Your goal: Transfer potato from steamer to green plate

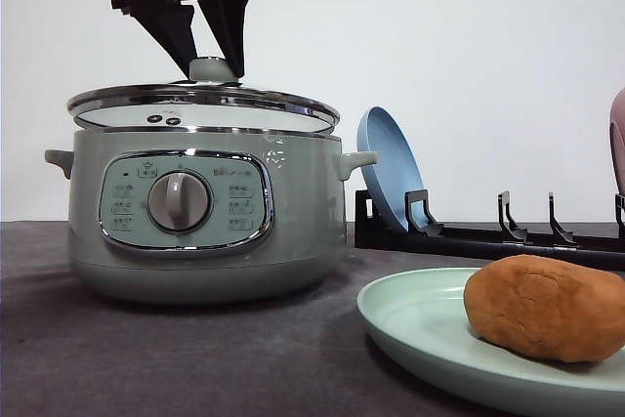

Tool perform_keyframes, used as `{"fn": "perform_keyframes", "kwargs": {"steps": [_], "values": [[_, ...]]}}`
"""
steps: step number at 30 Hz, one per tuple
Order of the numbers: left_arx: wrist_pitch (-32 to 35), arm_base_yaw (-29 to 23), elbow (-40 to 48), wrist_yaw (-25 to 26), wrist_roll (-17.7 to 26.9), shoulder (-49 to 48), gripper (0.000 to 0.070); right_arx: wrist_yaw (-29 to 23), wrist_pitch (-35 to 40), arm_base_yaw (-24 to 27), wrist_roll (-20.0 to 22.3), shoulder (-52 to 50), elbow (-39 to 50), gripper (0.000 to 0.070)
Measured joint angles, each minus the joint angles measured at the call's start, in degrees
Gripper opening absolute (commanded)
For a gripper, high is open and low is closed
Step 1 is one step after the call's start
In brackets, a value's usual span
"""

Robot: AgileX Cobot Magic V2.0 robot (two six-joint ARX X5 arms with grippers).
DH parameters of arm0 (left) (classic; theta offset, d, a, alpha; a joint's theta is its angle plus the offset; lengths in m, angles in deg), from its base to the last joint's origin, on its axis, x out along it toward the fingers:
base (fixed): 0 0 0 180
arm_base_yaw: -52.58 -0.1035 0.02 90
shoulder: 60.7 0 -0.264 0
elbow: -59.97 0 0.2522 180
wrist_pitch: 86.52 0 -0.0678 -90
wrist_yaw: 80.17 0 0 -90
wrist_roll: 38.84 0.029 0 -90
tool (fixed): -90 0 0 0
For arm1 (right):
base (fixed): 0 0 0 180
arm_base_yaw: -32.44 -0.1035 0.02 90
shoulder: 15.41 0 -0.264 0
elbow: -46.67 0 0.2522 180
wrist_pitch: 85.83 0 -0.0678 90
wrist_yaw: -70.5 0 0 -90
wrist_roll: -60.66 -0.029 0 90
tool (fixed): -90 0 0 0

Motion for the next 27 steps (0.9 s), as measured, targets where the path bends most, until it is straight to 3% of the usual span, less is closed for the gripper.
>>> {"fn": "perform_keyframes", "kwargs": {"steps": [27], "values": [[1.32,-0.02,-0.11,0.08,2.40,2.05,0.0000,0.00,-0.04,0.00,0.00,0.00,0.00,0.0641]]}}
